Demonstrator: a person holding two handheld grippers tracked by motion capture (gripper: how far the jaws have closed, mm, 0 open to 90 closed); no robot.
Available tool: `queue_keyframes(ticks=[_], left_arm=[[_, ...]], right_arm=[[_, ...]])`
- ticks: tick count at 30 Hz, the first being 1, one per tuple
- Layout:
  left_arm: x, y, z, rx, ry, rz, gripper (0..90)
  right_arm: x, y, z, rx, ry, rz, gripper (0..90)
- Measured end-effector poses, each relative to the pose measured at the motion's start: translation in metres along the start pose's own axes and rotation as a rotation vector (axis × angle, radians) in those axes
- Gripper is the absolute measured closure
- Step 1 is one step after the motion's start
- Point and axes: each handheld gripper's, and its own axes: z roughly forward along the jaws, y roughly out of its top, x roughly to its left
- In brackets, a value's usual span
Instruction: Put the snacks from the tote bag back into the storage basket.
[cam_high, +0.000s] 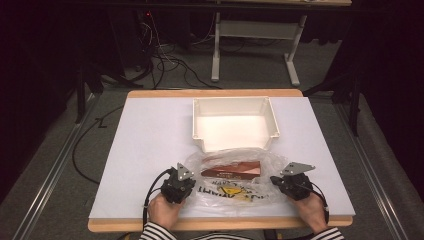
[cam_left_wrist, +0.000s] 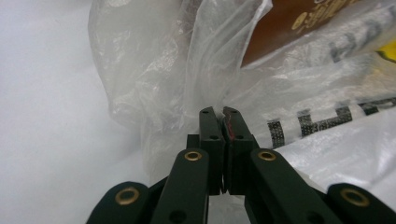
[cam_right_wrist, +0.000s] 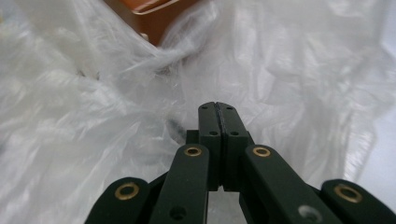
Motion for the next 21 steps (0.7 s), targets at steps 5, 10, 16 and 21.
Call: queue_keyframes(ticks=[5,10,16,21], left_arm=[[-0.001,-0.007,-0.012,-0.001,0.012,0.018,89.4],[0.012,-0.011,-0.012,-0.003,0.021,-0.011,89.5],[0.015,-0.007,-0.002,0.012,0.037,-0.001,86.0],[0.008,-0.003,-0.015,-0.027,0.018,0.021,69.4]], right_arm=[[-0.011,-0.003,-0.006,0.002,-0.040,0.013,90.0],[-0.023,-0.007,-0.007,0.003,-0.078,0.043,90.0],[-0.025,-0.006,0.000,0.010,-0.082,0.056,89.3],[-0.021,-0.006,-0.015,-0.049,-0.011,0.080,71.9]])
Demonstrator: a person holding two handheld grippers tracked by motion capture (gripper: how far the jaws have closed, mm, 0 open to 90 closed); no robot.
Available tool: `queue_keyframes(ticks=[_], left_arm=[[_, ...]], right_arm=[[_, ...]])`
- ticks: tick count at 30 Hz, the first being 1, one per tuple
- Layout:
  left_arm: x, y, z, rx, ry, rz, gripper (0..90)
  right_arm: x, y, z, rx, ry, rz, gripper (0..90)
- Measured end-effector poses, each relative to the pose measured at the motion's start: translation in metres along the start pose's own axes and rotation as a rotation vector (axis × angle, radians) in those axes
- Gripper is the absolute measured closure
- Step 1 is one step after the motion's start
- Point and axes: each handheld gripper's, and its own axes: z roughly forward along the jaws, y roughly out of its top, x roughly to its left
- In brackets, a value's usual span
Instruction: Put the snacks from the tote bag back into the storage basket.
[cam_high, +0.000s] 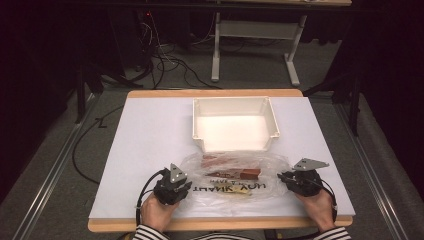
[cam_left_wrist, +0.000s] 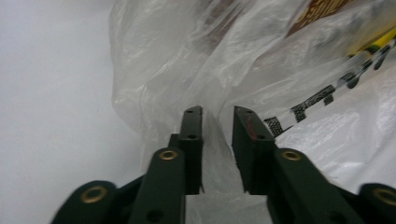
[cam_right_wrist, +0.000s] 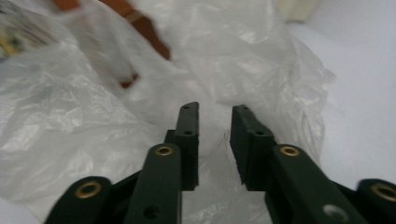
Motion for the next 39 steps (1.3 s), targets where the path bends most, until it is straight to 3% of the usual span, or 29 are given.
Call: queue_keyframes(ticks=[2,5,9,15,19,24,26,29,34,37,39], left_arm=[[-0.002,0.004,-0.007,-0.026,-0.007,0.000,62.3],[-0.004,0.012,-0.016,-0.063,-0.024,-0.011,54.3],[-0.005,0.021,-0.024,-0.104,-0.011,-0.014,47.3],[0.002,0.038,-0.026,-0.155,0.030,-0.017,42.6],[0.010,0.049,-0.016,-0.139,0.019,-0.027,41.8],[0.008,0.059,0.001,-0.080,-0.025,0.014,43.3],[0.006,0.061,0.008,-0.052,-0.044,0.025,43.1],[0.008,0.063,0.016,-0.033,-0.053,0.018,49.6],[0.011,0.067,0.018,-0.034,-0.078,0.025,76.8],[0.011,0.071,0.017,-0.050,-0.068,0.038,88.0],[0.013,0.073,0.017,-0.079,-0.066,0.017,89.6]], right_arm=[[0.004,0.004,-0.011,-0.030,0.027,-0.020,66.8],[0.009,0.009,-0.022,-0.061,0.028,-0.037,63.0],[0.015,0.018,-0.037,-0.129,0.046,-0.048,60.3],[0.019,0.037,-0.042,-0.203,0.011,-0.056,53.4],[0.017,0.049,-0.033,-0.209,-0.021,-0.044,50.0],[0.015,0.055,-0.015,-0.172,-0.026,-0.038,50.9],[0.016,0.055,-0.008,-0.147,-0.025,-0.034,56.1],[0.015,0.055,0.001,-0.117,-0.022,-0.039,67.7],[0.011,0.055,0.008,-0.098,-0.008,-0.031,85.0],[0.011,0.057,0.009,-0.113,-0.021,-0.039,90.0],[0.010,0.057,0.010,-0.114,-0.030,-0.038,90.0]])
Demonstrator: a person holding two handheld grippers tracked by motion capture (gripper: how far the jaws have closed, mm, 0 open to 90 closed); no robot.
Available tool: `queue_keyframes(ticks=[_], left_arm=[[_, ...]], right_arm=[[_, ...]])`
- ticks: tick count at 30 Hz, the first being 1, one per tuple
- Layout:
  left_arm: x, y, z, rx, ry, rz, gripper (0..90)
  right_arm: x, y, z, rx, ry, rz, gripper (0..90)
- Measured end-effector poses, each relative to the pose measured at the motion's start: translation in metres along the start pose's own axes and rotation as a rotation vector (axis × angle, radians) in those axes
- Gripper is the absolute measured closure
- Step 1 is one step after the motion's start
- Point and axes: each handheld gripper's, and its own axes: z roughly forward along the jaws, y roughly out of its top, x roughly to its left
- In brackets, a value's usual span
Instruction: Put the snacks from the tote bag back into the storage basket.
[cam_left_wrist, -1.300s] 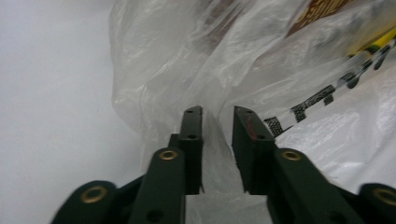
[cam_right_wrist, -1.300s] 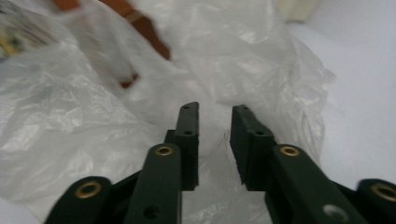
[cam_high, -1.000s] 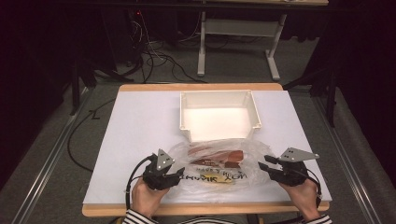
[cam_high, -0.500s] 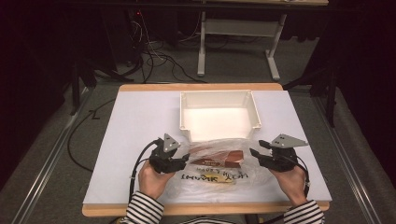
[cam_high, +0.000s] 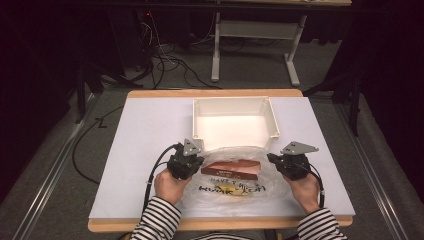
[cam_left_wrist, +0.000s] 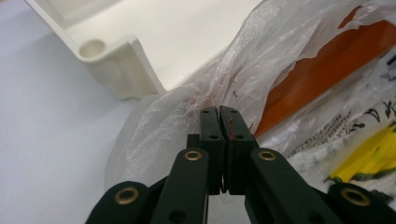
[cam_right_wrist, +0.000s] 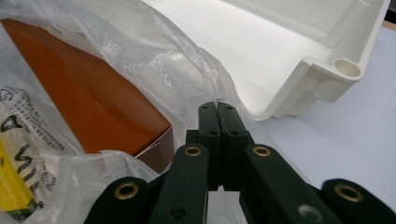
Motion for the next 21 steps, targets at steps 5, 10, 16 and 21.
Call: queue_keyframes(ticks=[5,10,16,21], left_arm=[[0.010,0.004,0.007,-0.026,0.018,-0.054,90.0],[0.019,0.003,0.025,0.010,0.045,-0.099,90.0],[0.024,0.000,0.043,0.065,0.067,-0.113,90.0],[0.025,-0.017,0.055,0.129,0.037,-0.135,90.0]], right_arm=[[-0.004,0.000,0.008,0.014,-0.022,0.016,90.0],[-0.007,-0.003,0.020,0.047,-0.022,0.037,90.0],[-0.008,-0.008,0.035,0.098,-0.025,0.038,90.0],[-0.009,-0.015,0.042,0.139,-0.019,0.043,90.0]])
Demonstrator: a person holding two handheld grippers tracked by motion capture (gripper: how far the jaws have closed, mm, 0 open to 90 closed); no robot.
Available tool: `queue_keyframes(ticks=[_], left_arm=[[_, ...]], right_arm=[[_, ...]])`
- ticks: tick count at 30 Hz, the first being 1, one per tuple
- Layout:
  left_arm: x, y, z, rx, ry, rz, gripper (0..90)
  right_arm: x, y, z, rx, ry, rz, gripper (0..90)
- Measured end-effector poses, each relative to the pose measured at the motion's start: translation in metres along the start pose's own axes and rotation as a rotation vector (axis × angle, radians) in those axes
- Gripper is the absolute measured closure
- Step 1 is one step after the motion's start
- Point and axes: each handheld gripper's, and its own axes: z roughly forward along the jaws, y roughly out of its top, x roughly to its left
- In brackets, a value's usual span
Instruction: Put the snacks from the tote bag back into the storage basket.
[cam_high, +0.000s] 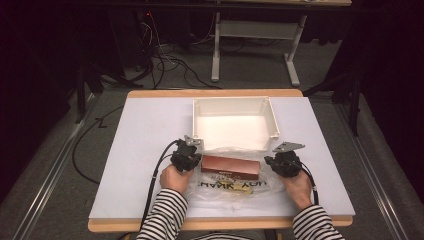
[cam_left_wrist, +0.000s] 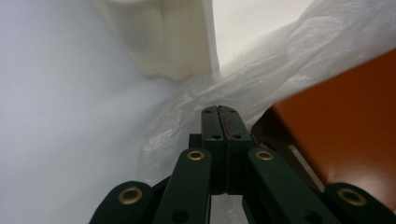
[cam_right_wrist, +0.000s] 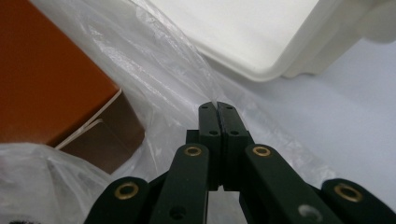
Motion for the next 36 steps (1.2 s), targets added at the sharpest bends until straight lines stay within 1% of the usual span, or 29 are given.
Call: queue_keyframes(ticks=[2,3,5,8,10,12,15,17,18,21,25,29,31,32,33,34,35,36], left_arm=[[-0.002,-0.006,0.000,-0.004,-0.008,-0.007,90.0],[-0.003,-0.008,-0.002,-0.006,-0.010,-0.008,90.0],[-0.005,-0.011,-0.004,-0.002,-0.011,-0.001,90.0],[-0.008,-0.015,-0.007,-0.002,-0.014,-0.006,90.0],[-0.011,-0.017,-0.008,0.004,-0.012,0.002,90.0],[-0.015,-0.018,-0.009,0.005,-0.009,0.009,90.0],[-0.016,-0.021,-0.009,-0.003,-0.019,0.004,90.0],[-0.016,-0.024,-0.010,-0.011,-0.022,-0.005,90.0],[-0.016,-0.024,-0.011,-0.011,-0.027,-0.007,90.0],[-0.017,-0.026,-0.012,-0.013,-0.025,-0.004,90.0],[-0.016,-0.028,-0.012,-0.028,-0.024,-0.010,90.0],[-0.015,-0.030,-0.013,-0.035,-0.020,-0.011,90.0],[-0.013,-0.029,-0.012,-0.036,-0.010,-0.002,90.0],[-0.011,-0.028,-0.012,-0.036,-0.004,-0.004,90.0],[-0.008,-0.028,-0.012,-0.034,0.002,-0.002,90.0],[-0.007,-0.027,-0.012,-0.033,0.011,0.003,90.0],[-0.005,-0.027,-0.012,-0.031,0.016,0.003,90.0],[-0.004,-0.026,-0.012,-0.029,0.017,0.001,90.0]], right_arm=[[0.000,-0.003,0.001,0.002,0.020,0.000,89.7],[0.000,-0.003,-0.002,-0.005,0.026,0.000,86.8],[0.002,-0.003,-0.009,-0.036,0.049,0.010,79.8],[0.009,-0.002,-0.032,-0.110,0.082,0.018,71.9],[0.013,-0.002,-0.044,-0.139,0.098,0.023,67.0],[0.020,-0.003,-0.055,-0.161,0.114,0.012,63.7],[0.029,-0.004,-0.063,-0.173,0.141,-0.010,58.2],[0.033,-0.006,-0.064,-0.166,0.155,-0.020,56.9],[0.035,-0.008,-0.062,-0.157,0.159,-0.028,57.0],[0.038,-0.014,-0.056,-0.123,0.148,-0.054,59.2],[0.035,-0.025,-0.050,-0.085,0.150,-0.065,71.3],[0.032,-0.035,-0.045,-0.017,0.124,-0.100,82.3],[0.029,-0.039,-0.043,0.014,0.097,-0.110,86.5],[0.025,-0.042,-0.041,0.033,0.076,-0.112,87.9],[0.020,-0.047,-0.038,0.049,0.068,-0.097,88.6],[0.015,-0.051,-0.037,0.032,0.084,-0.076,88.8],[0.011,-0.053,-0.038,0.029,0.091,-0.047,88.9],[0.012,-0.053,-0.039,0.031,0.070,-0.056,88.9]])
